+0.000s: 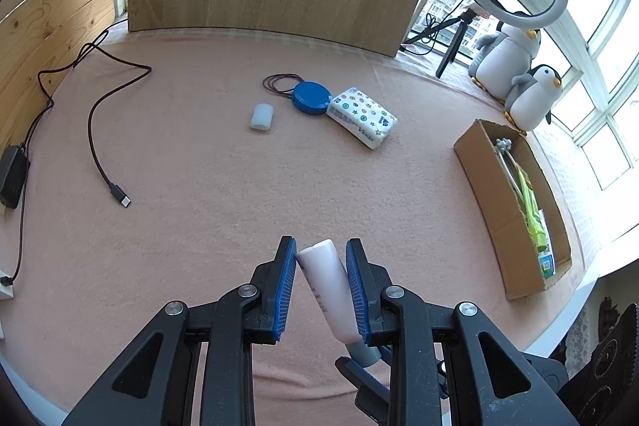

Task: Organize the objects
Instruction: 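Carry the white bottle with the right gripper over the box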

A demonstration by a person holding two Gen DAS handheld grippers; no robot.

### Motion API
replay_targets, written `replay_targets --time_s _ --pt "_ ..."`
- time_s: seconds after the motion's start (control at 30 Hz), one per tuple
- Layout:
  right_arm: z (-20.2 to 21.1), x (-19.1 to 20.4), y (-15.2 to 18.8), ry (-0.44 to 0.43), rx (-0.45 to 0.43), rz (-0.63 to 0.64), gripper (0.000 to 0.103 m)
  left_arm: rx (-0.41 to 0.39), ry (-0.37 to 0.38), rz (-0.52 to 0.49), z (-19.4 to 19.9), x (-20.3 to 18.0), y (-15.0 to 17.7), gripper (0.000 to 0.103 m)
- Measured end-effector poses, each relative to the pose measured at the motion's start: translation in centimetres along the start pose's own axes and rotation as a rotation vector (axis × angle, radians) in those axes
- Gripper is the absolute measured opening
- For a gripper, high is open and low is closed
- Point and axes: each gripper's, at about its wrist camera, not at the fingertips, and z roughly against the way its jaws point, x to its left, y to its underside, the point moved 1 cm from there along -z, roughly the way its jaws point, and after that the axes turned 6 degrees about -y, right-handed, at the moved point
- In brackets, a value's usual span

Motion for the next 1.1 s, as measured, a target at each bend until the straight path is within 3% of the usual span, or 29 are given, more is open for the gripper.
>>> replay_targets --time_s 0.23,0.43,0.77,1.1 --pt "-0.2 -2.8 -0.6 0.013 -0.022 -0.029 0.013 0.004 0.007 -0.047 -0.4 -1.7 -1.0 0.028" --pt "1.1 -5.2 -0.6 0.072 -0.055 -0.075 0.013 0.010 0.038 -0.132 -1.3 -5.7 -2.8 0.028" --pt "5.2 -13.1 -0.2 0.200 -0.132 -0.210 0.014 0.019 0.130 -0.316 -2.9 -17.0 -5.5 0.028" --pt "11.0 -19.0 2.6 0.350 -0.168 -0.337 0.014 0.041 0.244 -0.475 -4.7 -28.5 -5.0 0.028"
